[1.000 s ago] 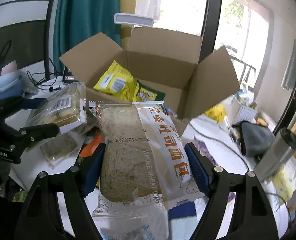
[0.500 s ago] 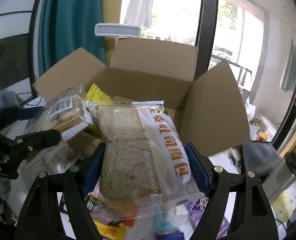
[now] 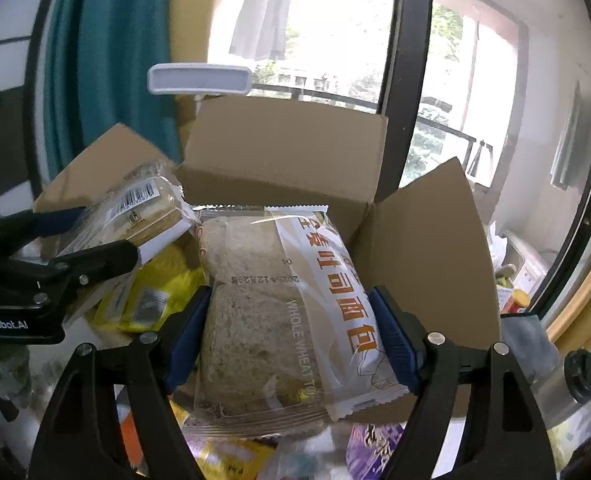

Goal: Organize snacks
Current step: 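Carry both held bread packs up over the open cardboard box, then lower both bread packs into the box and open both grippers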

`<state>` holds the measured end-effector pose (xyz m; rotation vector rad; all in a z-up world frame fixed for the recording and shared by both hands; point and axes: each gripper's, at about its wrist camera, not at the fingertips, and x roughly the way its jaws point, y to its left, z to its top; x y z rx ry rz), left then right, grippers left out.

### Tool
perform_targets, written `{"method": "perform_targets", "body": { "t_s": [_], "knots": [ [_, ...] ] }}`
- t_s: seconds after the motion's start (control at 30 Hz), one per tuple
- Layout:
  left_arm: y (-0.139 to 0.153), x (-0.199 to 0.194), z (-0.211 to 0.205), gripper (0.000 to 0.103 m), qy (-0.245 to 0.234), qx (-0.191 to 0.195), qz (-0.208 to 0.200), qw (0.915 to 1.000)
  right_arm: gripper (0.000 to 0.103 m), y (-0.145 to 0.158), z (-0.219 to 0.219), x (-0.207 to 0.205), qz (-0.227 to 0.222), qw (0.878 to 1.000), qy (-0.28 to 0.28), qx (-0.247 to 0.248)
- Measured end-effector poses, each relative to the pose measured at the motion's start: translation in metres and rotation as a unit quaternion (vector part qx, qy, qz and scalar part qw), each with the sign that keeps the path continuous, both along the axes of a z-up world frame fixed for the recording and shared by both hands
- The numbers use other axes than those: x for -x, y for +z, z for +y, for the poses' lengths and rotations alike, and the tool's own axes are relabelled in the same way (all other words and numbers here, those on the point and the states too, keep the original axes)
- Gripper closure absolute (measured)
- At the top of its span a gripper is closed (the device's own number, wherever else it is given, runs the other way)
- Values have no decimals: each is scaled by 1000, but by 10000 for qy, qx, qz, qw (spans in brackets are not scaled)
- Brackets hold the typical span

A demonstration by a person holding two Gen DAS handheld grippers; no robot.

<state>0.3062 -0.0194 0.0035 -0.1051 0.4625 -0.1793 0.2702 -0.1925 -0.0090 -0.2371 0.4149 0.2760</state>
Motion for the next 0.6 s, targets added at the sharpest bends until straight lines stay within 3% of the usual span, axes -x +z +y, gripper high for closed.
{"method": "perform_targets", "body": {
  "t_s": [0.17,0.4,0.5,0.6],
  "knots": [
    [6,-32,1,10,200,-88,-16,9998,22,8,4,-32,30,9995,-250,-169],
    [0,-87,17,10,624,-73,405,9972,22,6,12,-70,183,9983,-483,-256],
    [-7,-97,23,10,817,-52,552,9951,21,-2,16,-89,318,9981,-493,-203],
    [-8,-93,26,9,762,22,433,9961,19,-11,18,-98,422,9980,-412,-242]
  ]
}}
